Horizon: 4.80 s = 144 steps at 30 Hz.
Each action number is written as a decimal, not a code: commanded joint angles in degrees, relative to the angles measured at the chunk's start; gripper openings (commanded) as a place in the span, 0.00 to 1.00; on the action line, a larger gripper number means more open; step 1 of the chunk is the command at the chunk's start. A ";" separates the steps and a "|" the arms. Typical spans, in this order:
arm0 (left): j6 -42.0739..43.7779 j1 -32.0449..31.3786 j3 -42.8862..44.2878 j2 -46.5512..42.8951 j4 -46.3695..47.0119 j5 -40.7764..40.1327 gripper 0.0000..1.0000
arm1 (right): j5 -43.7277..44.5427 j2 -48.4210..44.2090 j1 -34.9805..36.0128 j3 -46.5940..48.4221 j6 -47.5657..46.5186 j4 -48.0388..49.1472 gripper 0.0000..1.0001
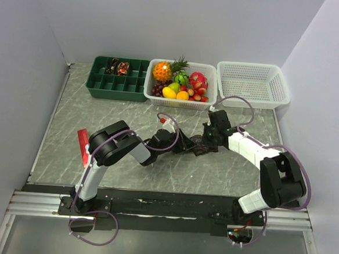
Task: Roll the ties
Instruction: Roll the tie at the center of the board, then pick up the tie at the center of the board, then move the storage box to the center of the board.
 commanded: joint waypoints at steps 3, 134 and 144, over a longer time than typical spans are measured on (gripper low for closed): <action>-1.57 -0.34 -0.48 1.47 6.54 2.42 0.36 | -0.62 -0.50 -0.77 -1.12 0.99 0.13 0.00; 27.36 30.67 16.39 -48.64 -67.12 -7.52 0.92 | -25.75 12.22 11.36 31.28 -2.61 14.72 0.00; 25.59 44.31 27.98 -24.66 -62.28 -3.11 0.74 | -14.35 30.42 12.85 58.72 1.52 11.91 0.00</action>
